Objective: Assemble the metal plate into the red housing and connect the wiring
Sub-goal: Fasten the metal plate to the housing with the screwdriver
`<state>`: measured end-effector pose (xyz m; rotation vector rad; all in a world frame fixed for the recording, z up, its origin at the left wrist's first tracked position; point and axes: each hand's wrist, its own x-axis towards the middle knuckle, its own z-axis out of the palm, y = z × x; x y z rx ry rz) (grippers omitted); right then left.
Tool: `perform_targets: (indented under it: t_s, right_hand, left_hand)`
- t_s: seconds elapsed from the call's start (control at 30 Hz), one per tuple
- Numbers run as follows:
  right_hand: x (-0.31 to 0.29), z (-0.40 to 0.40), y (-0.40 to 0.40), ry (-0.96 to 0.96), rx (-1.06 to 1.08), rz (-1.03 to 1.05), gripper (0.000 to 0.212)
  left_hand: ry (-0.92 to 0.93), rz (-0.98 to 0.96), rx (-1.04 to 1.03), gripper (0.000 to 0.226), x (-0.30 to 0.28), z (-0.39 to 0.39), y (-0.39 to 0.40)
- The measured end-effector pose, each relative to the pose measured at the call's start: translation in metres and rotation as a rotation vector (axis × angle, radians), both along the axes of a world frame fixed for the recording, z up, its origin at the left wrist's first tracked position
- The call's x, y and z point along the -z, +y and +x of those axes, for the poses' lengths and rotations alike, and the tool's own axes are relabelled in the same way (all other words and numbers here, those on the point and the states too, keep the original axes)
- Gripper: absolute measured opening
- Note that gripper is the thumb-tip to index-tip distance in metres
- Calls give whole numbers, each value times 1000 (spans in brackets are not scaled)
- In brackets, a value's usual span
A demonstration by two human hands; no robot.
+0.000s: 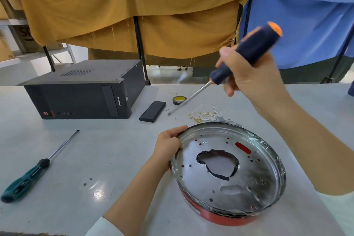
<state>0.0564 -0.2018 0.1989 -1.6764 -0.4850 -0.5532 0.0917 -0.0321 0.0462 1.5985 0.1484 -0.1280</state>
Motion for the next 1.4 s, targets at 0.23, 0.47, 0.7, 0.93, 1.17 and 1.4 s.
perform_targets:
  t_s: [0.23,0.47,0.7,0.93,1.17,1.4]
  right_hand:
    - [74,19,-30,144,-48,-199,12]
    - [128,60,-45,242,-184,-596,38]
    - [153,69,-55,270,-186,-793,47]
    - [157,77,-58,239,-158,-871,37]
    - [160,75,-57,255,-204,-801,41]
    - [161,72,-54,276,-183,-807,45]
  left_hand:
    - [-14,-17,-21,61,2,3,4]
    - [27,-102,106,38,5,10,11]
    - [-105,284,-103,26,28,67,28]
    - [-237,814,-132,40,49,143,11]
    - [-270,955,-143,20,61,165,8]
    - [-329,521,-200,12,49,144,7]
